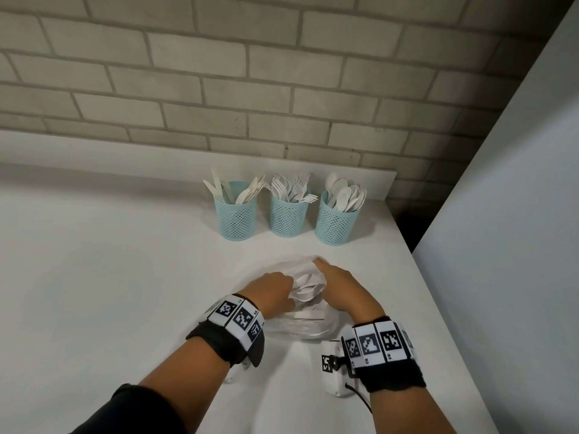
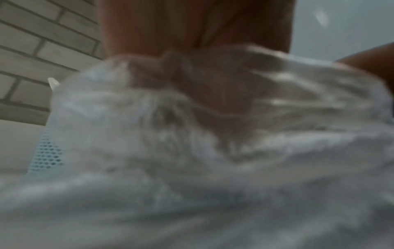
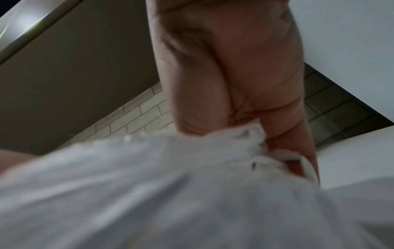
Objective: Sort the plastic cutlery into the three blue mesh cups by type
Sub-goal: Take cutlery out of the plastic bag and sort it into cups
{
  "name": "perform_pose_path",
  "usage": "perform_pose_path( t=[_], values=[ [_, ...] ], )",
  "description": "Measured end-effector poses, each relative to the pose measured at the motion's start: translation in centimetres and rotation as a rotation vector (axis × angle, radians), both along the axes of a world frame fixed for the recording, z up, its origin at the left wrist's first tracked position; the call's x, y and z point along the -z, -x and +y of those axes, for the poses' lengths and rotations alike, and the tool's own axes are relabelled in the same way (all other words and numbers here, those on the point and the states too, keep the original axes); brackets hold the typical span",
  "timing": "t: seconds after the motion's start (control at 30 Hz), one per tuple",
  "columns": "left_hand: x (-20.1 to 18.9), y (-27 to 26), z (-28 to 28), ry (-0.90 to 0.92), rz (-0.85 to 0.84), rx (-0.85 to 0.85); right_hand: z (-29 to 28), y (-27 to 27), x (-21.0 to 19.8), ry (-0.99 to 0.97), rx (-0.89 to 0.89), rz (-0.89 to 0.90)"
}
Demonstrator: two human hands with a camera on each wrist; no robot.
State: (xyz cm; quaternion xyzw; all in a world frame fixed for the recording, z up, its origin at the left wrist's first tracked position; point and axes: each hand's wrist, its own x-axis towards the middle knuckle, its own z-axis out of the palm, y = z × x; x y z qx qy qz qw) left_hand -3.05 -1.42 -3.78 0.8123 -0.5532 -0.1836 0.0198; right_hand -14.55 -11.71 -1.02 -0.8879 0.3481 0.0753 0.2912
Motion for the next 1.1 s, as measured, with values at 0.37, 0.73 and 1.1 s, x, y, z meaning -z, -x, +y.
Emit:
perform_pose_path(
  t=[0.37, 0.73, 1.1],
  values=[
    [-0.8, -0.9, 0.8, 0.105, 0.208, -0.086, -0.5, 0.2, 0.6, -0.009, 0.048, -0.069],
    [-1.3, -2.3, 0.9, 0.283, 0.432, -0.195, -0.7, 0.3, 0.5, 0.025, 0.003, -0.149],
    [-2.1, -2.6, 0.7, 0.479, 0.855, -0.263, -1.2, -0.2, 1.4, 0.061, -0.029, -0.183]
  ],
)
